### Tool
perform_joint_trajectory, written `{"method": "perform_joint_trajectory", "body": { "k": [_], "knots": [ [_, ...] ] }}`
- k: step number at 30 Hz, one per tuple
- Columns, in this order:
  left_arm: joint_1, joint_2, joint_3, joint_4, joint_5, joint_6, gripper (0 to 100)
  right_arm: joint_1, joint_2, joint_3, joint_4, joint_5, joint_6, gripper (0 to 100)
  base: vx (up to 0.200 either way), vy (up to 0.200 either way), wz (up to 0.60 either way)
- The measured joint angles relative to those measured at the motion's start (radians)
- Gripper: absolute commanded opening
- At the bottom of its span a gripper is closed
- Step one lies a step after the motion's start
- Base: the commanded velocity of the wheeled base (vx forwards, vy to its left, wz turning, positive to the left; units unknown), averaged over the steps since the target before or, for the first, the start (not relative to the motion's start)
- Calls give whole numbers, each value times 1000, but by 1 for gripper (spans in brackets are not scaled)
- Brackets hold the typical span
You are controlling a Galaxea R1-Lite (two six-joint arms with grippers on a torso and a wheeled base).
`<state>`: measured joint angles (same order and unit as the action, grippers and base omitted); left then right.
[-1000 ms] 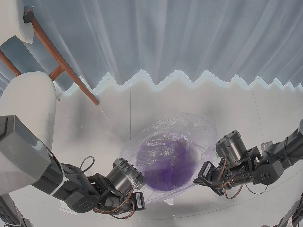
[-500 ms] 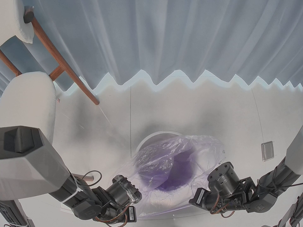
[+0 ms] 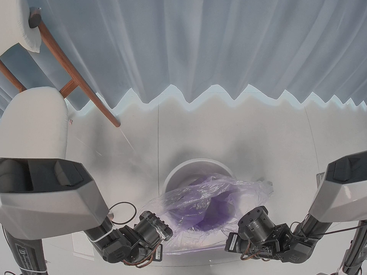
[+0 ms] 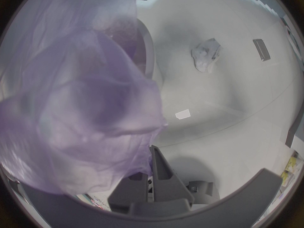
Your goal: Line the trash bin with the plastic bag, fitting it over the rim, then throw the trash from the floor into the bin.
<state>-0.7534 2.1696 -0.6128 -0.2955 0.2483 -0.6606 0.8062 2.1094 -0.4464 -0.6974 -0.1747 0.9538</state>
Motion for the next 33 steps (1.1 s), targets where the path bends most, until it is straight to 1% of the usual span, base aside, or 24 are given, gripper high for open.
{"method": "perform_joint_trajectory", "body": {
  "k": [2, 5, 10, 15, 22, 23, 30, 33],
  "knots": [
    [24, 29, -1, -44, 24, 33, 0, -13, 20, -9, -10, -4, -21, 0, 0, 0, 0],
    [57, 62, -2, -96, 39, 72, 0, -49, 43, -33, -7, -6, -35, 0, 0, 0, 0],
    [95, 104, -3, -122, 55, 116, 0, -116, 75, -71, 19, -17, -59, 0, 0, 0, 0],
    [103, 131, -33, -152, 53, 120, 0, -165, 100, -94, 14, -13, -74, 0, 0, 0, 0],
    [106, 147, -67, -214, 51, 116, 0, -180, 111, -122, -9, -8, -72, 0, 0, 0, 0],
    [106, 147, -66, -227, 50, 116, 100, -180, 111, -123, -18, -8, -73, 100, 0, 0, 0],
    [107, 133, -30, -246, 47, 109, 100, -176, 104, -113, -34, -7, -55, 100, 0, 0, 0],
    [104, 101, 11, -258, 44, 108, 100, -164, 74, -85, -33, -6, -19, 100, 0, 0, 0]
  ]
}}
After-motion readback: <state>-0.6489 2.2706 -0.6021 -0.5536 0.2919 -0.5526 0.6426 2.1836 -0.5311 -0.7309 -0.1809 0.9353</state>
